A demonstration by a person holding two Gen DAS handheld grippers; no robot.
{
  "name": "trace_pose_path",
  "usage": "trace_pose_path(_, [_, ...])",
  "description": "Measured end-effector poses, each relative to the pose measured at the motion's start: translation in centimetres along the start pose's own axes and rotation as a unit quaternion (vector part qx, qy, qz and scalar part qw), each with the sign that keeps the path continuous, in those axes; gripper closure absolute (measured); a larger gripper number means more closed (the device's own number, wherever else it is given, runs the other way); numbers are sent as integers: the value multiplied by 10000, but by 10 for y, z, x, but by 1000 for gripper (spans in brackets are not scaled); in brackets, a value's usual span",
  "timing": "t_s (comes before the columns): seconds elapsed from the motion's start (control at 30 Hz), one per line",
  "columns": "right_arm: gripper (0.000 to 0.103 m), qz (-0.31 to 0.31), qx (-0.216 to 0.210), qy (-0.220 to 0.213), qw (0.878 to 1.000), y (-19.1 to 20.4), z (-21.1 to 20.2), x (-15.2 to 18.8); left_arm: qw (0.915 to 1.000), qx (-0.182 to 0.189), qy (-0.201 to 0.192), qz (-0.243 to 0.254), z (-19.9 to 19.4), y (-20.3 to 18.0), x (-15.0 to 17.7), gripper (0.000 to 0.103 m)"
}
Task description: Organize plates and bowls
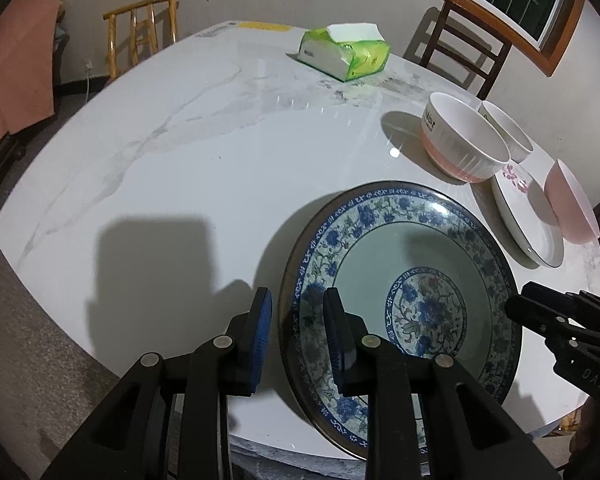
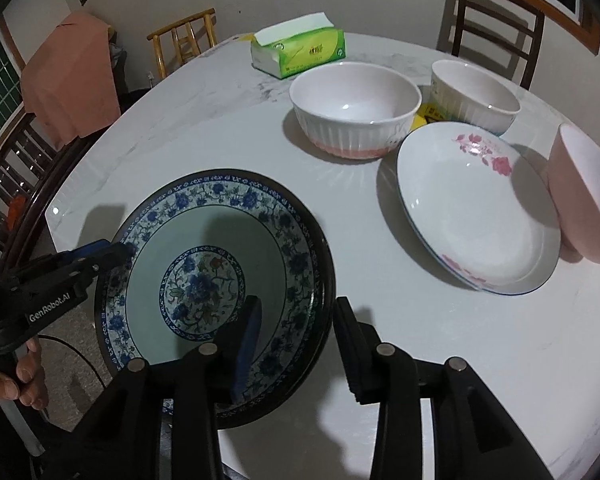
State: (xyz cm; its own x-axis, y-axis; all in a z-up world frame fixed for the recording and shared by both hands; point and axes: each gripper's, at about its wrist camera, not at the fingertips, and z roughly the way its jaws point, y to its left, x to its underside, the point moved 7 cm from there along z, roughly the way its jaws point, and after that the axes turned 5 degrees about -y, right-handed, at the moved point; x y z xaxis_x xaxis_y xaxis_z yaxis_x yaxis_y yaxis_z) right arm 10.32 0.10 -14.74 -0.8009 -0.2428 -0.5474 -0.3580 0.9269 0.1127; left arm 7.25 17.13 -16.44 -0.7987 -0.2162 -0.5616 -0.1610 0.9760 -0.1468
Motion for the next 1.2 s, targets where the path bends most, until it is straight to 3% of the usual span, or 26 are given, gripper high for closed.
trace_pose_path(0.17, [65, -96, 274, -274, 9992, -10, -12, 0, 9991, -286, -325, 11, -16, 2, -8, 77])
trace_pose_path(0.3, [65, -43, 445, -430, 9981, -22, -22, 2, 9981, -323, -523, 56, -27, -7, -13, 64])
trace_pose_path(0.77, [65, 370, 886, -920, 9911, -86, -57, 17, 9969, 141, -634, 435, -35, -89, -14, 56])
trace_pose_path(1.2, [65, 1029, 788, -1235, 9838, -153, -65, 20, 9951, 434, -627, 622, -13, -154, -24, 56])
